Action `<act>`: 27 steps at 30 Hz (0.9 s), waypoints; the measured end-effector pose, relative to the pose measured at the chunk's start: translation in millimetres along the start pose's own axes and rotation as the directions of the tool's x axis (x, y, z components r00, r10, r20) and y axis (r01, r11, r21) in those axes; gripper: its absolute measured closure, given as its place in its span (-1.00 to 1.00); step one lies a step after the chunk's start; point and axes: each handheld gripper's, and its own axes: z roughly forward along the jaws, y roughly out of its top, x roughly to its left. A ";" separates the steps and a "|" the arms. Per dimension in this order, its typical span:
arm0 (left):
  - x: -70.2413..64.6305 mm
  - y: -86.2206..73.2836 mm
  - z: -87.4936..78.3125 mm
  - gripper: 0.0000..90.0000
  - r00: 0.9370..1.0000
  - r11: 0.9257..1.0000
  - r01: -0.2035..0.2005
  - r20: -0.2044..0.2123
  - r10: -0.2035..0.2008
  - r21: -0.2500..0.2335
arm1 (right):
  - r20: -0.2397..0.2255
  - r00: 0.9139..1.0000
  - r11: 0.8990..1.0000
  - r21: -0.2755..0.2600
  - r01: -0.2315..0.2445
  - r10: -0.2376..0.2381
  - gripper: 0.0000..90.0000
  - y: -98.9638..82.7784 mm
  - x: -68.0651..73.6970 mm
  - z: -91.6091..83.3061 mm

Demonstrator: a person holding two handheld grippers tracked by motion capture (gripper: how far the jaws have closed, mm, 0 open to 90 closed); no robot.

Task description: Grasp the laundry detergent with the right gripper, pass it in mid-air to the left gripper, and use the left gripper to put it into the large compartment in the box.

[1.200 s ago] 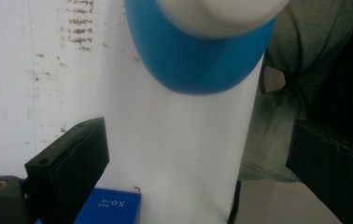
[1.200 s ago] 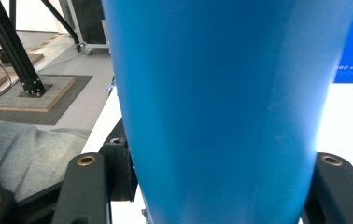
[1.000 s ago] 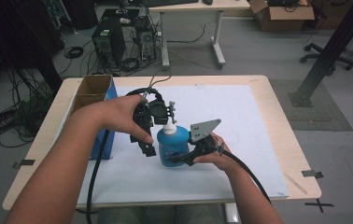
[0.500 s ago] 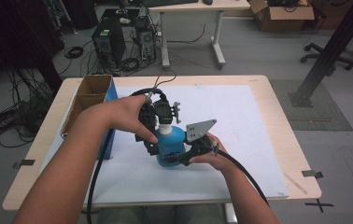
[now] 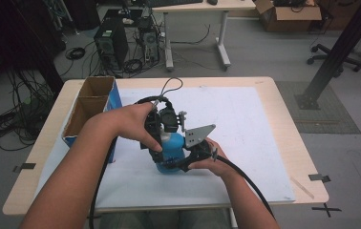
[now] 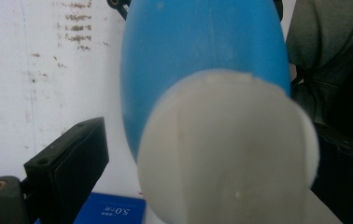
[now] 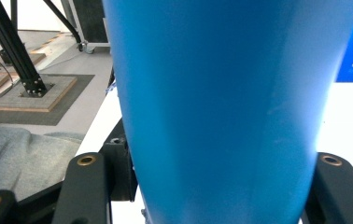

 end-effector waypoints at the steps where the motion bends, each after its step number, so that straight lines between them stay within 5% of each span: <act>1: 0.0 0.0 0.0 -0.87 1.000 1.000 0.000 0.000 0.000 0.000 | -0.001 1.000 1.000 -0.001 0.001 -0.001 -0.07 0.1 -0.1 0.9; 27: -0.8 4.1 7.7 -0.75 0.999 1.000 0.024 -0.027 -0.024 -0.004 | -0.005 1.000 1.000 -0.013 -0.004 0.003 -0.07 1.8 0.1 5.3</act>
